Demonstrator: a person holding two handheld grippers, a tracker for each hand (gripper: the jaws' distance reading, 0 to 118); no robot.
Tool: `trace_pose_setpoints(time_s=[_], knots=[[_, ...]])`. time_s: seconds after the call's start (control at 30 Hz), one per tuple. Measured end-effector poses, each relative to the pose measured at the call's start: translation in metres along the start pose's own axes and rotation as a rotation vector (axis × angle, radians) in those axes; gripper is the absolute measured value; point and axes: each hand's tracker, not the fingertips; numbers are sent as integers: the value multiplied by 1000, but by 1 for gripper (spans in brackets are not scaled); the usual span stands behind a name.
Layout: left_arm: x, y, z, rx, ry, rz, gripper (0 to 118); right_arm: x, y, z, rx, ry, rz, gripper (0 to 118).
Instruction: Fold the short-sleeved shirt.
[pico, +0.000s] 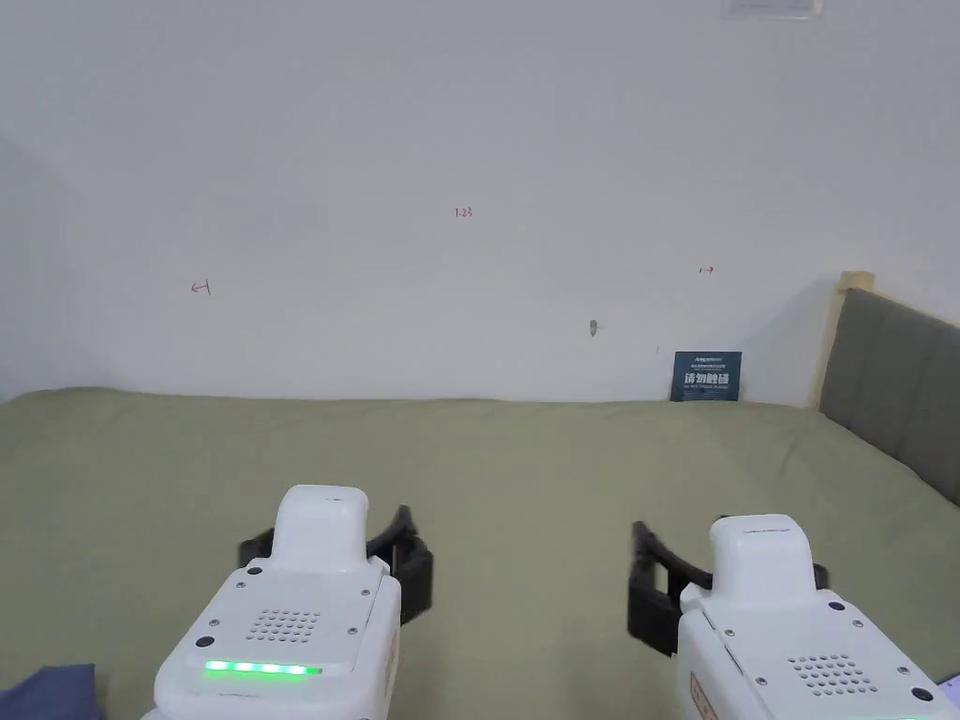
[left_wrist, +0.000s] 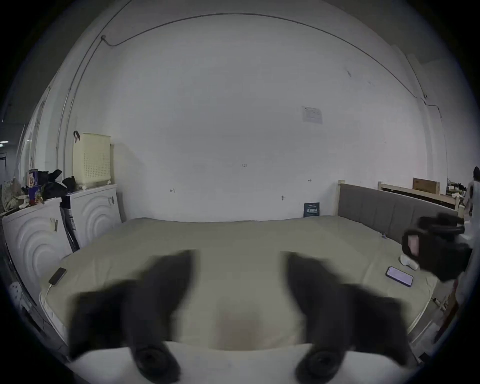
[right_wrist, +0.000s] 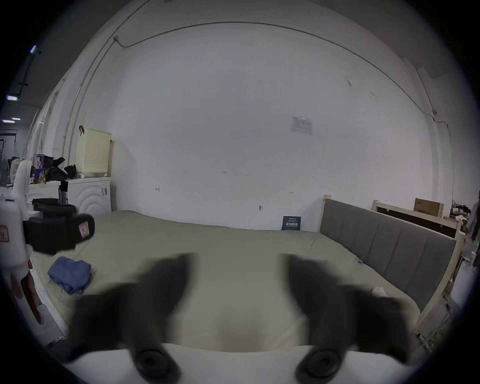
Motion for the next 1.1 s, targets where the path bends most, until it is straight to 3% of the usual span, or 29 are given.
trace_pose_setpoints(time_s=[0.03, 0.53, 0.63, 0.8, 1.1], knots=[[0, -1, -2, -3, 14, 1, 113, 0, 1, -3, -5, -4, -1, 118], [-7, 1, 8, 24, 38, 4, 113, 10, 13, 0, 17, -31, -2, 118], [-9, 2, 10, 30, 45, 10, 113, 5, 11, -2, 35, -101, 34, 118], [-11, 5, 11, 36, 52, 10, 113, 6, 12, -4, 29, -58, 2, 118], [-12, 4, 10, 26, 39, 11, 113, 5, 6, -10, 19, -39, 11, 118]])
